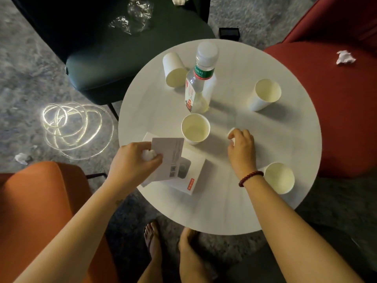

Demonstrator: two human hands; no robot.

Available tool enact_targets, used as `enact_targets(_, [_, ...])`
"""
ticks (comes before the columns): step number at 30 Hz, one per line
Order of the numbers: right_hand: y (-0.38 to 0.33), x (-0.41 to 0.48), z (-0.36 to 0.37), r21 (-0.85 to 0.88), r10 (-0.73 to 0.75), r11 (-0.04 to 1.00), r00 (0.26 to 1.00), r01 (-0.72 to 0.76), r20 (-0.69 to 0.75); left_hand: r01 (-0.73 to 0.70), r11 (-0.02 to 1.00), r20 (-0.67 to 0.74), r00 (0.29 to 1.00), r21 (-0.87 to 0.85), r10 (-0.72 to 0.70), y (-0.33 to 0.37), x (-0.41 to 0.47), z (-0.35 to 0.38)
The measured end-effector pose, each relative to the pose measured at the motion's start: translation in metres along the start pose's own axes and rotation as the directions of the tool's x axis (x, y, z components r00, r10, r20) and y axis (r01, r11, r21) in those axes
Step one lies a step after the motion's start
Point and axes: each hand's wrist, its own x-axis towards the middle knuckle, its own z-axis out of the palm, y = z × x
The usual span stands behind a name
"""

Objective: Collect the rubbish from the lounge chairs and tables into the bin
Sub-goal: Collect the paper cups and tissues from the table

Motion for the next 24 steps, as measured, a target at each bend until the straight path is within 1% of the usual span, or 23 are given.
enact_targets(3, [-0.024,-0.008,-0.026,0.125,-0.022,0.992,0.994,0.035,-0.108,-0.018,1.0,-0.012,1.0,-0.017,0.017,0.003,0.0,-0.008])
enact_targets(6, [-0.07,-0.023,-0.053,0.251,-0.123,0.953,0.973,0.17,-0.193,-0.036,0.998,-0.031,0.999,-0.047,0.034,0.011,-0.001,-0.024])
enact_targets(7, [-0.087,-0.031,-0.059,0.288,-0.179,0.929,0.965,0.23,-0.192,-0.039,0.997,-0.038,0.999,-0.068,0.036,0.014,-0.001,-0.031])
enact_targets(9, [-0.119,-0.047,-0.065,0.353,-0.298,0.875,0.944,0.33,-0.145,-0.056,0.993,-0.053,0.997,-0.103,0.051,0.021,-0.003,-0.044])
enact_targets(11, [-0.143,-0.063,-0.064,0.414,-0.377,0.826,0.921,0.383,-0.1,-0.079,0.987,-0.069,0.995,-0.137,0.07,0.025,-0.006,-0.057])
enact_targets(13, [-0.159,-0.075,-0.06,0.469,-0.395,0.794,0.915,0.387,-0.087,-0.106,0.981,-0.093,0.991,-0.16,0.092,0.028,-0.008,-0.067])
enact_targets(15, [-0.167,-0.083,-0.056,0.518,-0.373,0.776,0.924,0.36,-0.083,-0.132,0.977,-0.101,0.988,-0.167,0.116,0.029,-0.012,-0.075])
enact_targets(20, [-0.182,-0.096,-0.055,0.63,-0.324,0.724,0.945,0.281,-0.049,-0.207,0.957,-0.053,0.978,-0.204,0.2,0.026,-0.018,-0.082])
enact_targets(24, [-0.191,-0.102,-0.058,0.751,-0.277,0.63,0.961,0.197,-0.02,-0.244,0.943,-0.068,0.97,-0.225,0.234,0.022,-0.019,-0.08])
